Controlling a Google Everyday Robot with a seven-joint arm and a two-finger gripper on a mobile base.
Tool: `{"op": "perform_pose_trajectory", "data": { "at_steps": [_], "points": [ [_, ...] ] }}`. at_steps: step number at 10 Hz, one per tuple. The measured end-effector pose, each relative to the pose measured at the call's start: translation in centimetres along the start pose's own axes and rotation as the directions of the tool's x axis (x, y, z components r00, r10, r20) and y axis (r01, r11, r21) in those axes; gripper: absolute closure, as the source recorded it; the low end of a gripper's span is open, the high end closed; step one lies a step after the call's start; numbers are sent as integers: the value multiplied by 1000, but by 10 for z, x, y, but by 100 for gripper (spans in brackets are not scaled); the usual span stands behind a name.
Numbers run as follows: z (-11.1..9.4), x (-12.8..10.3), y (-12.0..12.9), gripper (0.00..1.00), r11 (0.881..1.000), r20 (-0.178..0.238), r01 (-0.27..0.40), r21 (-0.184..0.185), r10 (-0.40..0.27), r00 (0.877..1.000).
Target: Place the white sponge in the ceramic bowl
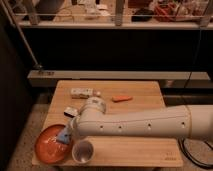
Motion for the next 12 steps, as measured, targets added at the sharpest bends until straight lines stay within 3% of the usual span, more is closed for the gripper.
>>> {"op": "perform_pose_trajectory", "data": {
  "at_steps": [12],
  "points": [
    [37, -33, -25, 100, 995, 139, 90, 34, -94, 986]
  ]
}}
